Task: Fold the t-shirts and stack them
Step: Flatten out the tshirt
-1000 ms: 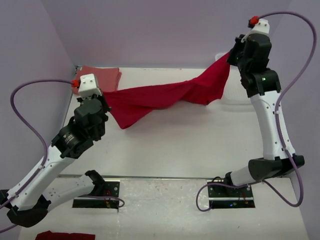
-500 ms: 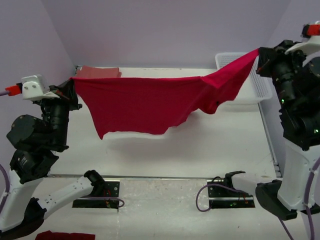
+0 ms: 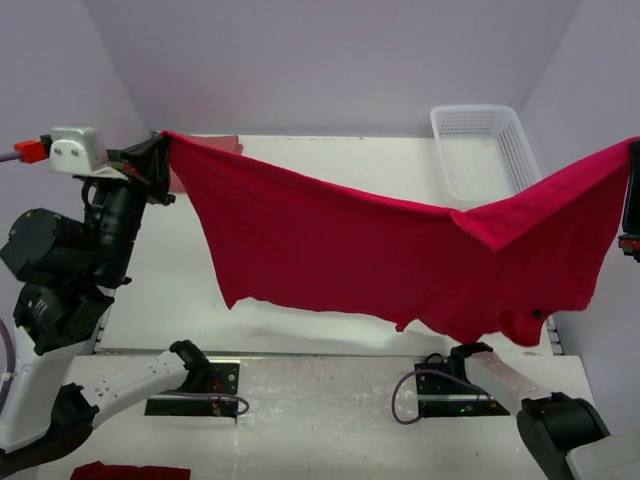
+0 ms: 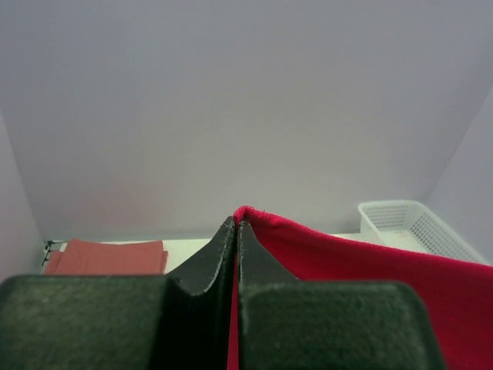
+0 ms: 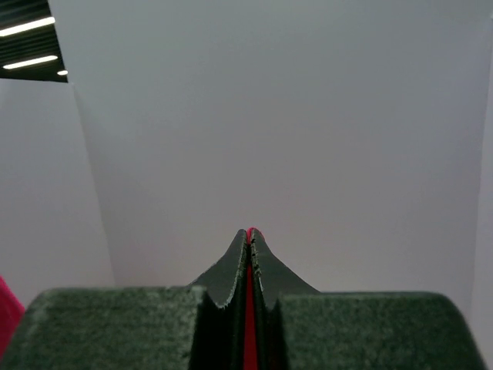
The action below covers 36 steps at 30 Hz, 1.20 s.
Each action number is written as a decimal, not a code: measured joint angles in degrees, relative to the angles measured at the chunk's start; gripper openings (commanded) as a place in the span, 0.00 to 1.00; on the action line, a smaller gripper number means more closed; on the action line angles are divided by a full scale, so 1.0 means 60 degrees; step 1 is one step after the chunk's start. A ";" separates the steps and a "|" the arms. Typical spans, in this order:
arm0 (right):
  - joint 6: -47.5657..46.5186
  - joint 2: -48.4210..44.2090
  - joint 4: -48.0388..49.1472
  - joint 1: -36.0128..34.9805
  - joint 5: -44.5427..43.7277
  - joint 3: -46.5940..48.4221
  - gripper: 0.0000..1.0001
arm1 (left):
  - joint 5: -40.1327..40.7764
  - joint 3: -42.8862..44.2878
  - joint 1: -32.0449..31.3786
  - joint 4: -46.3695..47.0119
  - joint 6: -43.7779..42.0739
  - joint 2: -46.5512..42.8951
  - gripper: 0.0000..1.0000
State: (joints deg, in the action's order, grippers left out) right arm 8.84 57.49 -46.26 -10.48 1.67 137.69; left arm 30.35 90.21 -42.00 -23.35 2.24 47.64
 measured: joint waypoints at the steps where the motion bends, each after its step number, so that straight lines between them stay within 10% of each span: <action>1: 0.0004 -0.0007 0.0084 0.0000 0.0131 0.0029 0.00 | 0.0076 0.0062 0.0000 0.0000 0.0004 0.0211 0.00; 6: 0.0011 0.0215 0.0608 0.0000 0.0474 -0.0492 0.00 | 0.0561 0.0193 0.0215 -0.0029 0.0018 0.1832 0.00; 15: -0.0248 0.3264 0.1173 0.0000 0.0397 -0.0335 0.00 | -0.1300 0.0729 0.3690 -0.0204 0.0849 0.5504 0.00; 22: -0.0772 0.5836 0.1060 0.0000 0.0208 0.0710 0.00 | -0.2557 0.3461 0.5537 -0.0124 0.0856 0.7978 0.00; 36: -0.1177 0.5078 0.1067 -0.0095 0.0051 0.0543 0.00 | -0.4018 0.4488 0.6597 -0.0339 0.0699 0.7839 0.00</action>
State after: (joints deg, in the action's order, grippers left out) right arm 1.78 87.96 -39.86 -11.05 1.98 140.94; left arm 6.24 117.14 -2.42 -25.39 6.44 94.67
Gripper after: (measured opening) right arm 0.006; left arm 0.002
